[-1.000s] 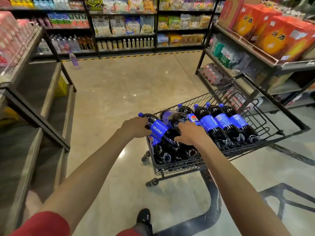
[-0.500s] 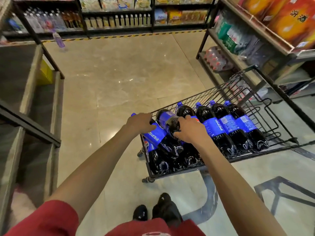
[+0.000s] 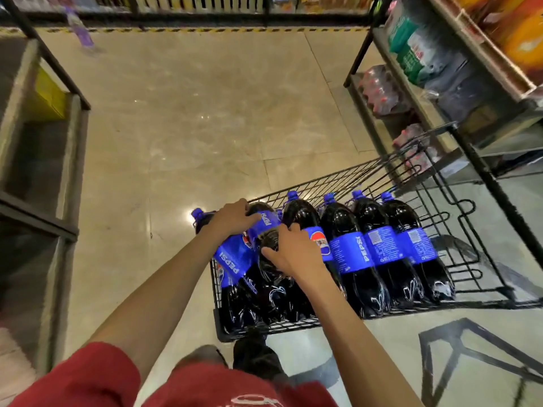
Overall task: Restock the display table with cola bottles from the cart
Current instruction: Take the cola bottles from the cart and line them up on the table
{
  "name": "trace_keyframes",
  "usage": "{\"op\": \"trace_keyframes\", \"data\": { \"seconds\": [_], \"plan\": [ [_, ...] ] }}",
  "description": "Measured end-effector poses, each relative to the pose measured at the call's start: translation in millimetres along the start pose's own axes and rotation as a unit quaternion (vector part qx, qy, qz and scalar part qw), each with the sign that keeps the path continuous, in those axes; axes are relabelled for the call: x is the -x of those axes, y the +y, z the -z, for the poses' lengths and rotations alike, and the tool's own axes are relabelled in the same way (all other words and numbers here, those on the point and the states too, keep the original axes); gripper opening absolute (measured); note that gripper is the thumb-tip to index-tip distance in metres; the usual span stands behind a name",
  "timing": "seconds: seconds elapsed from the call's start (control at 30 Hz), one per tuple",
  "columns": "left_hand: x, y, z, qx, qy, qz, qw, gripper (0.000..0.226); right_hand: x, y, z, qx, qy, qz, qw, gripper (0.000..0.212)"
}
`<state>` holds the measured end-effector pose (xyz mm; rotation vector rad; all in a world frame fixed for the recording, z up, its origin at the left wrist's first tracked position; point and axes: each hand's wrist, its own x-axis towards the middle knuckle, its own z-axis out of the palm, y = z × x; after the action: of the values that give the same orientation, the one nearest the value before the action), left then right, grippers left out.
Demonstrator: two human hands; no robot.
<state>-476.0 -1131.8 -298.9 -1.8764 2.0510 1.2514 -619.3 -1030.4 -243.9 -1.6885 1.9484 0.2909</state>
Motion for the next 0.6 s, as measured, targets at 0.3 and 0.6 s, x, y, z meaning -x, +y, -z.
{"op": "trace_keyframes", "data": {
  "seconds": [0.3,0.6],
  "plan": [
    [-48,12,-17,0.032,-0.029,0.061,0.997,0.064,-17,-6,0,-0.029,-0.04,-0.04,0.998,0.068],
    [-108,0,-16,0.145,-0.179,0.15,0.961,0.086,-40,-23,3,-0.057,-0.101,-0.155,0.981,0.086]
  ]
}}
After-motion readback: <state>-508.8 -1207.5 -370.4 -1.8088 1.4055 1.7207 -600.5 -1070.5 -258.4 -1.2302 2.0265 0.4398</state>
